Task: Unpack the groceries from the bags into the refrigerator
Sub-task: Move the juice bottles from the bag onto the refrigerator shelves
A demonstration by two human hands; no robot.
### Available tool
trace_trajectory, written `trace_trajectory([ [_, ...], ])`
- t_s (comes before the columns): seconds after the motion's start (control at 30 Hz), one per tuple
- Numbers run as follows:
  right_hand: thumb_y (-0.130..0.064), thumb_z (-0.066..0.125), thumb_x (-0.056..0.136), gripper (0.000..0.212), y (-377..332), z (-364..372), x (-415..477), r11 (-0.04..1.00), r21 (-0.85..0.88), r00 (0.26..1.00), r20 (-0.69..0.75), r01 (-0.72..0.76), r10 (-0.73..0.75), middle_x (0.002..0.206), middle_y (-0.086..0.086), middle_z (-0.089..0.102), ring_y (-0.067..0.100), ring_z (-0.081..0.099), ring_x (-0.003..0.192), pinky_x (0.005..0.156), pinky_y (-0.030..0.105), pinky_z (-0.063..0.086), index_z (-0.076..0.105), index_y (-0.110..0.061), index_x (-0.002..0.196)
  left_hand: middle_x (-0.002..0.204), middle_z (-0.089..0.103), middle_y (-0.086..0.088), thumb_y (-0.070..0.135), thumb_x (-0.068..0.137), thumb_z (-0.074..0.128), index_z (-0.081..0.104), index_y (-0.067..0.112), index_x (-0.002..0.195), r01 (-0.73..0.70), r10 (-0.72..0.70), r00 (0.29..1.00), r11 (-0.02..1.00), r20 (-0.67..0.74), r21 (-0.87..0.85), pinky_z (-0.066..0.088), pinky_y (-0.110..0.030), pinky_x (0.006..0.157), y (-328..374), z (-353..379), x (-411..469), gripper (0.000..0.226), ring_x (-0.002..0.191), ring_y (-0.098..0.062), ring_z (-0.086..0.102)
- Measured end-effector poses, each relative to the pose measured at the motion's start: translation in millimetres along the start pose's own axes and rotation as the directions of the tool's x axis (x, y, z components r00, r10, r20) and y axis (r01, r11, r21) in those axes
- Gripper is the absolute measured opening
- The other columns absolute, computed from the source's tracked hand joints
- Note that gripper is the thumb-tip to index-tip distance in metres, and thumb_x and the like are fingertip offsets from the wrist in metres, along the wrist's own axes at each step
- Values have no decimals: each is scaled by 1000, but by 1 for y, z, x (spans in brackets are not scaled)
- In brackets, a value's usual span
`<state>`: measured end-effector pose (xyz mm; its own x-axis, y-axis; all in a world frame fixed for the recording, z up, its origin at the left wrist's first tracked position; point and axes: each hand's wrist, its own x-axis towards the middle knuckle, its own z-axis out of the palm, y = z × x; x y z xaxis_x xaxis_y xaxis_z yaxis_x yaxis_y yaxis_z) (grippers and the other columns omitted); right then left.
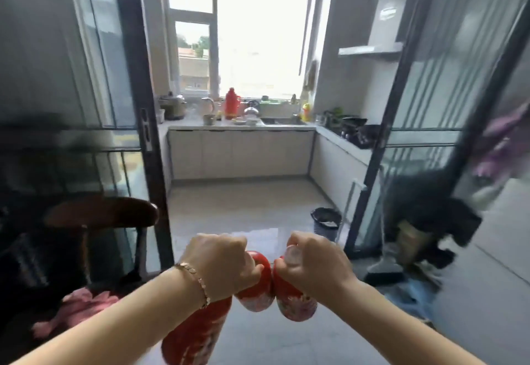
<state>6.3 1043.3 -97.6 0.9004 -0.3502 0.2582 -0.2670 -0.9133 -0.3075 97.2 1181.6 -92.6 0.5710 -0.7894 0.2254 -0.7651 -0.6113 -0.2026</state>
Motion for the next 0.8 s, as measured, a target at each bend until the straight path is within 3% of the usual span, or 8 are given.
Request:
trace_trajectory([
  [0.1,-43,54,82,24,111,-40,2,988,-49,988,-65,-146,143,97,1,64,22,60,92,66,25,33,49,-20,84,101,69,-3,48,87,40,58,18,96,-109,107,994,992,-35,-61,43,-26,74,90,-3,90,36,92,-23,65],
  [0.33,-44,56,83,28,294,-129,9,881,-106,871,-241,-462,428,104,1,64,25,60,100,71,28,40,59,-19,95,96,69,-2,52,82,26,49,22,81,-385,361,918,910,-164,-150,44,-26,76,247,-14,250,38,91,-20,65],
  [0.6,-40,62,79,23,466,-208,35,692,-83,630,-502,-717,592,86,2,67,29,61,87,63,24,36,57,-18,80,95,68,-2,52,91,35,42,20,81,-648,585,754,738,-298,-190,40,-29,77,393,-28,415,34,92,-23,64],
  [0.8,-41,62,79,20,588,-270,71,554,-6,445,-605,-832,661,73,-6,56,18,54,73,61,23,36,55,-22,78,87,66,1,53,90,34,39,20,80,-798,694,595,570,-406,-194,36,-28,69,503,-56,557,35,85,-22,63],
])
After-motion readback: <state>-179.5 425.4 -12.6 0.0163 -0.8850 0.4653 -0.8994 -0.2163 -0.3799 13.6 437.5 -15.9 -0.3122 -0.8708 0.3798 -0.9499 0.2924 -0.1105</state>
